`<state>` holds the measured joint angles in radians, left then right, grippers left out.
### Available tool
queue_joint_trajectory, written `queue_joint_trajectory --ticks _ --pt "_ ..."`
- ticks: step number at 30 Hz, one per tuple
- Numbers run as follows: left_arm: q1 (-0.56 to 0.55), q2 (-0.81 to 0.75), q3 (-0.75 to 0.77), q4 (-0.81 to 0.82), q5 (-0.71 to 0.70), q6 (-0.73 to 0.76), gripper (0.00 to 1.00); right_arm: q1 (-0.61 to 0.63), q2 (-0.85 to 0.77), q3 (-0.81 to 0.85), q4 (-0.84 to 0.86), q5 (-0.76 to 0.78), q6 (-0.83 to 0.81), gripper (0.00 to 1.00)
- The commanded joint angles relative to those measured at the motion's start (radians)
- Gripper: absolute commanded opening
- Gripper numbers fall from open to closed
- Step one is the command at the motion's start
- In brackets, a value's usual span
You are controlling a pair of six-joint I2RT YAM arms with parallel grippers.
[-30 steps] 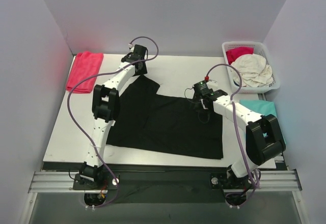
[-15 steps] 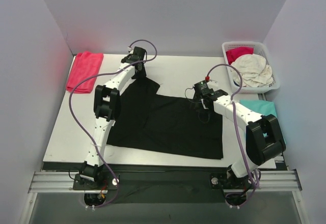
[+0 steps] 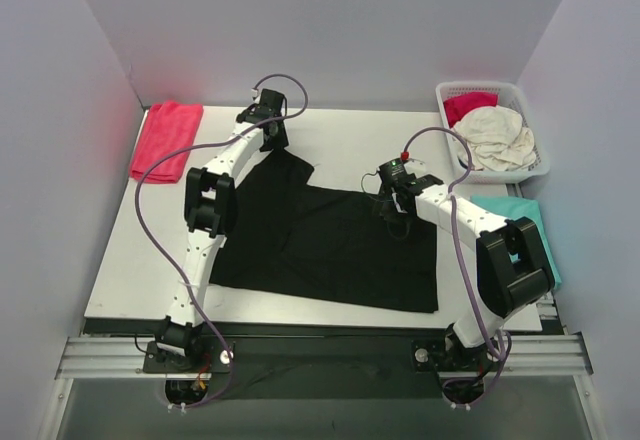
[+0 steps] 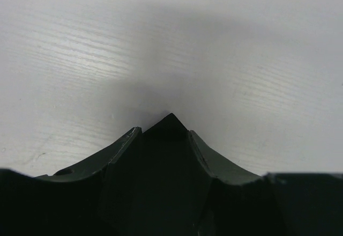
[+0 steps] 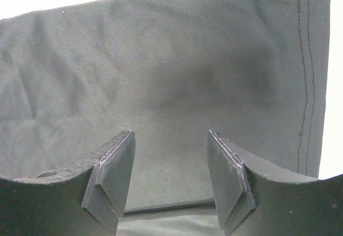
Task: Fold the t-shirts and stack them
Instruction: Grap the side of the flattened tshirt furthest away from the robot with both arms
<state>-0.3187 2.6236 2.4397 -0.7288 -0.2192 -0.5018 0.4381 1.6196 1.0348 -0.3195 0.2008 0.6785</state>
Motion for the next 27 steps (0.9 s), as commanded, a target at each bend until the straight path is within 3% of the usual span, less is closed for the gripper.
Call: queue_joint_trajectory --ticks 1,9,15,20,24,27 --pt "0.007 0.032 0.048 0.029 0.049 0.019 0.49 -0.004 -0.001 0.034 -0.038 0.011 0.001 0.55" --pt "0.006 0.073 0.119 -0.073 0.017 0.011 0.47 -0.006 -0.001 0.037 -0.044 0.014 0.004 0.54" --pt "0.006 0.073 0.111 -0.083 0.015 0.014 0.26 -0.004 0.000 0.039 -0.047 0.015 0.007 0.54" --pt "0.006 0.065 0.108 -0.064 0.017 0.026 0.15 -0.006 0.002 0.036 -0.050 0.019 0.009 0.54" --pt "0.007 0.036 0.068 0.020 0.033 0.046 0.00 -0.009 0.005 0.037 -0.056 0.041 0.013 0.54" --pt "0.007 -0.007 0.018 0.093 0.058 0.043 0.00 -0.027 0.005 0.045 -0.062 0.060 0.016 0.54"
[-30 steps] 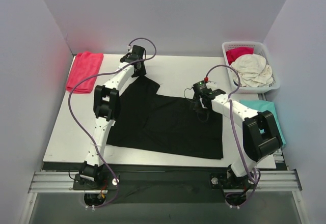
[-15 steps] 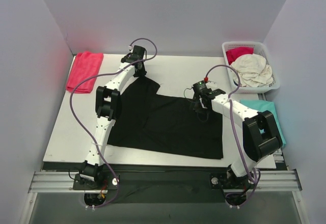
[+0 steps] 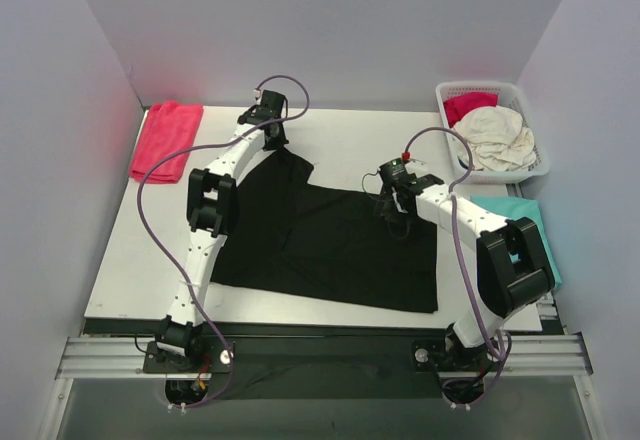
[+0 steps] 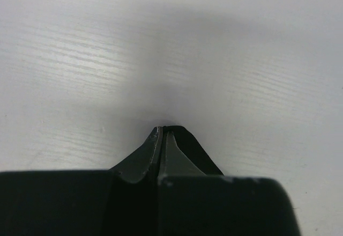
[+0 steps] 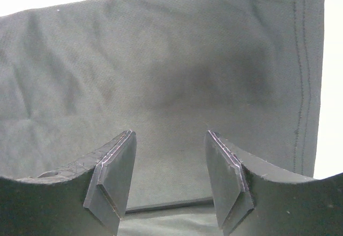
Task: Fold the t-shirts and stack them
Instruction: Grap the side of the flattened tshirt furthest away from the robot with both arms
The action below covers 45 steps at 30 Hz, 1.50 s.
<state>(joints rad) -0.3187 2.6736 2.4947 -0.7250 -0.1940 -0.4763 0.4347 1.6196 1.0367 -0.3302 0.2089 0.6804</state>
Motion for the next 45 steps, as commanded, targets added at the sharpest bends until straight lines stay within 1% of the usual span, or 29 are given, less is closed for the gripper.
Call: queue_joint_trajectory --ticks 1,9,17,26,35,38,41,42,45 --pt "0.007 -0.073 -0.043 0.104 0.037 0.016 0.00 -0.030 0.006 0.045 -0.053 0.058 0.016 0.54" --pt "0.004 -0.141 -0.095 0.160 0.041 0.004 0.00 -0.140 0.032 0.072 -0.067 0.084 0.015 0.54" --pt "0.001 -0.222 -0.197 0.202 0.031 0.004 0.00 -0.257 0.135 0.126 -0.087 0.069 0.011 0.53" --pt "-0.002 -0.247 -0.229 0.205 0.036 0.011 0.00 -0.317 0.246 0.250 -0.095 0.107 -0.039 0.52" --pt "0.000 -0.258 -0.246 0.203 0.030 0.019 0.00 -0.356 0.306 0.257 -0.115 0.052 -0.019 0.52" --pt "0.000 -0.264 -0.247 0.202 0.028 0.019 0.00 -0.361 0.316 0.250 -0.116 0.037 -0.007 0.49" --pt "0.000 -0.267 -0.252 0.203 0.027 0.019 0.00 -0.370 0.335 0.252 -0.119 0.024 -0.007 0.42" --pt "0.000 -0.270 -0.252 0.205 0.027 0.021 0.00 -0.375 0.338 0.253 -0.119 0.020 -0.008 0.38" --pt "0.000 -0.274 -0.255 0.205 0.027 0.022 0.00 -0.387 0.352 0.260 -0.119 0.015 -0.010 0.34"
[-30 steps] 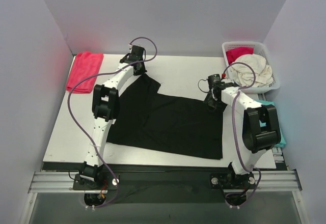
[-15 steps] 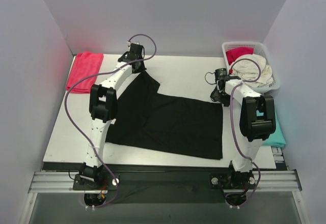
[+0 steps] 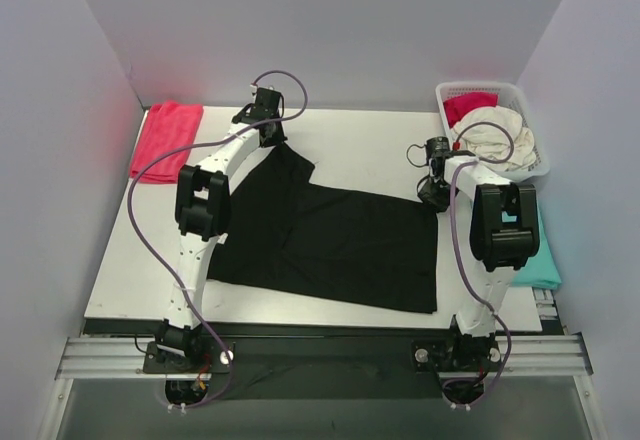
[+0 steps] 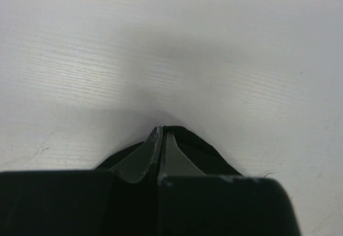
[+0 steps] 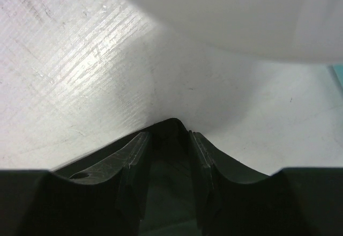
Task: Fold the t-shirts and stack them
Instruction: Grap the side of the flattened tshirt furthest away from the robot with both arms
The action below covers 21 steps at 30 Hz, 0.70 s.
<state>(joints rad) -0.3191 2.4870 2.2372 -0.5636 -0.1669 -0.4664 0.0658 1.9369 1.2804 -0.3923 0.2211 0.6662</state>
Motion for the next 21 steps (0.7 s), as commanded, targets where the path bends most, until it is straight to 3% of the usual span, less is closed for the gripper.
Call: queue_joint_trajectory --ticks 1,8,11,12,13,21 --pt "0.002 -0.089 -0.001 0.042 0.000 0.012 0.00 -0.023 0.034 0.017 -0.056 0.004 0.004 0.33" --pt "0.003 -0.091 -0.007 0.041 0.000 0.015 0.00 -0.037 0.053 0.040 -0.056 -0.020 -0.010 0.31" --pt "0.003 -0.100 -0.014 0.042 -0.005 0.015 0.00 -0.037 0.048 0.037 -0.057 -0.020 -0.013 0.17" --pt "0.005 -0.105 -0.024 0.045 -0.005 0.015 0.00 -0.038 0.043 0.034 -0.057 -0.019 -0.014 0.05" --pt "0.005 -0.108 -0.030 0.051 -0.005 0.015 0.00 -0.037 0.040 0.033 -0.057 -0.019 -0.016 0.01" --pt "0.011 -0.140 -0.033 0.076 -0.008 0.011 0.00 -0.038 -0.006 0.028 -0.059 -0.019 -0.027 0.00"
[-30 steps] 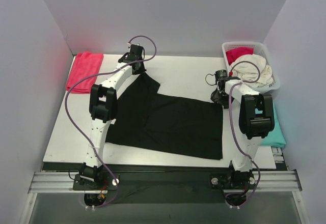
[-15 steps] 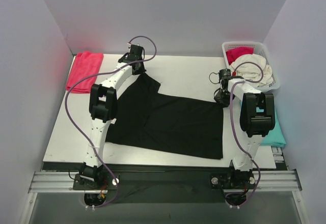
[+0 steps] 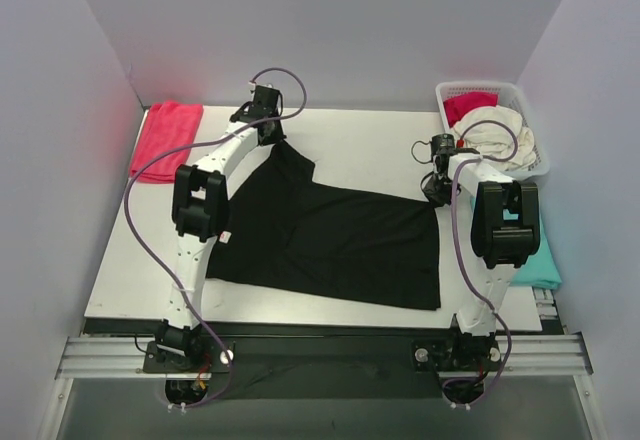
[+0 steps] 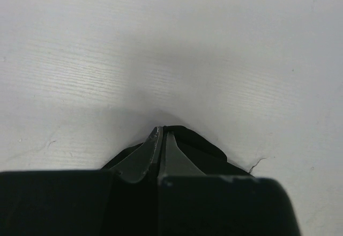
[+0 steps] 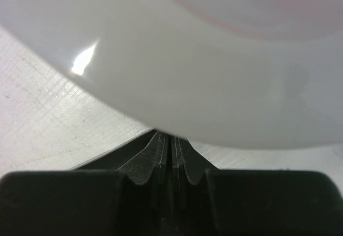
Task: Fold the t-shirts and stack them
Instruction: Grap the side of the flattened tshirt furthest away from the robot with both arms, then fold the other side of the tshirt into a rectangle
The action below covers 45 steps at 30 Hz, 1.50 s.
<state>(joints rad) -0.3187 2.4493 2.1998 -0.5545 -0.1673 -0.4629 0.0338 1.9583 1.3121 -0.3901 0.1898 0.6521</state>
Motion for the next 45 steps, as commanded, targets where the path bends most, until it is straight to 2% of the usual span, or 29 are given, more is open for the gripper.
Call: queue_joint_trajectory --ticks 1,15,23,33,38,45 --pt "0.010 -0.107 0.003 0.068 -0.011 0.007 0.00 -0.005 -0.035 -0.005 -0.061 0.014 -0.014 0.00" --pt "0.010 -0.254 -0.135 0.142 -0.017 0.012 0.00 0.000 -0.134 -0.016 -0.073 0.033 -0.048 0.03" --pt "0.010 -0.363 -0.299 0.197 -0.037 0.009 0.00 0.018 -0.202 -0.057 -0.075 0.037 -0.058 0.00" --pt "0.012 -0.590 -0.534 0.277 -0.064 -0.003 0.00 0.037 -0.309 -0.137 -0.075 0.042 -0.055 0.00" --pt "0.010 -0.680 -0.600 0.274 -0.067 -0.008 0.00 0.044 -0.355 -0.181 -0.073 0.040 -0.055 0.00" --pt "0.010 -0.809 -0.774 0.278 -0.084 -0.034 0.00 0.063 -0.410 -0.253 -0.072 0.045 -0.049 0.00"
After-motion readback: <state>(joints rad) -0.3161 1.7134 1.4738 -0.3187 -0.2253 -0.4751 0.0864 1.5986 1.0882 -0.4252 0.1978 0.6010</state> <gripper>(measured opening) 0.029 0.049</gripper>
